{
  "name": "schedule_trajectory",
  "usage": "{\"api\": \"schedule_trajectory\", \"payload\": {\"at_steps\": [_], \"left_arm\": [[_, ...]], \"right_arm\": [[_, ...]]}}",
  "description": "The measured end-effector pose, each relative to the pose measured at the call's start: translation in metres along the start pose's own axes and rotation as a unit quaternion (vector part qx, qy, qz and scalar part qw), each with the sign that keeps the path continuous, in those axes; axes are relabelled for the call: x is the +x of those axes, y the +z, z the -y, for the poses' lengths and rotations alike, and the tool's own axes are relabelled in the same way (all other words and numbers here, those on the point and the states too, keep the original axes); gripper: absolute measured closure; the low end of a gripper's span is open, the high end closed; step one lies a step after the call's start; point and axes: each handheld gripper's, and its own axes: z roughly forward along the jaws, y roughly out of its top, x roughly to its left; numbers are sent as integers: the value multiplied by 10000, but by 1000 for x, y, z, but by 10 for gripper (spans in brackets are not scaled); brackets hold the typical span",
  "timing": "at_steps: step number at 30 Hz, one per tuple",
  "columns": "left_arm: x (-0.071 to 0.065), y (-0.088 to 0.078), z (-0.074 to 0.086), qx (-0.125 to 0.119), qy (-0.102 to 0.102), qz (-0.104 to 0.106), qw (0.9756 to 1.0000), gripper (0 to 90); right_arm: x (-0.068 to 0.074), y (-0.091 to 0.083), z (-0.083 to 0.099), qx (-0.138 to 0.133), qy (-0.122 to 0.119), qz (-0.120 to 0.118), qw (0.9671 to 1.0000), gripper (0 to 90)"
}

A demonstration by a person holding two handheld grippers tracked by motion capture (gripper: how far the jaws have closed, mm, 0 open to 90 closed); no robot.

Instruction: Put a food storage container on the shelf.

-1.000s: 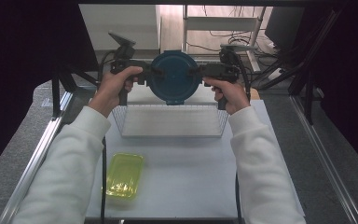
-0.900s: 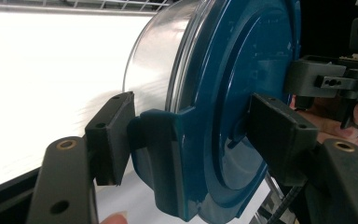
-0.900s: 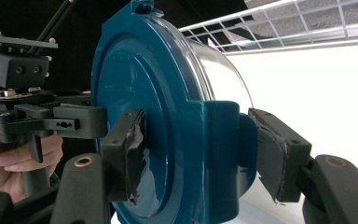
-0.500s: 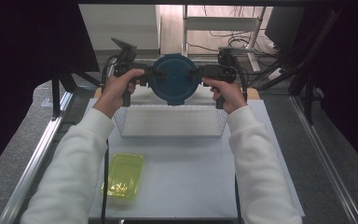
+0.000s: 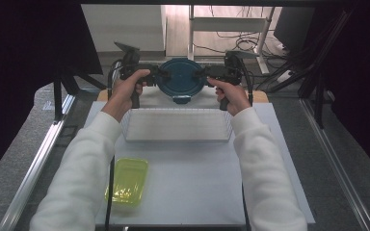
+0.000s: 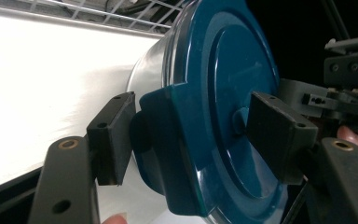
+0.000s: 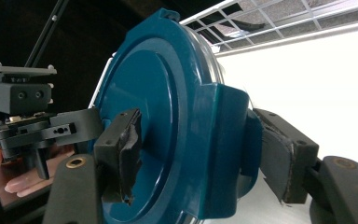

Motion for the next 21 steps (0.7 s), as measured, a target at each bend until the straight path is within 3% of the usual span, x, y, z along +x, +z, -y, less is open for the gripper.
{"api": "schedule_trajectory", "payload": {"at_steps": [4,12,14,15,18,21], "left_arm": [[6,3,2,-19,-91,59,9999,315],[8,4,4,-164,-19,93,9998,308],[7,6,5,-261,70,-28,9996,276],[7,6,6,-271,98,-83,9995,226],[9,5,8,-331,191,-105,9992,147],[6,-1,10,-509,367,-168,9979,130]], "right_arm": [[-5,5,0,11,135,-27,9999,335],[-6,7,1,-31,141,-57,9999,325],[-5,9,2,-84,-9,19,10000,281],[-2,10,4,-99,-94,79,9999,213],[5,8,7,-282,-308,252,9988,118],[10,3,9,-407,-466,212,9979,80]]}}
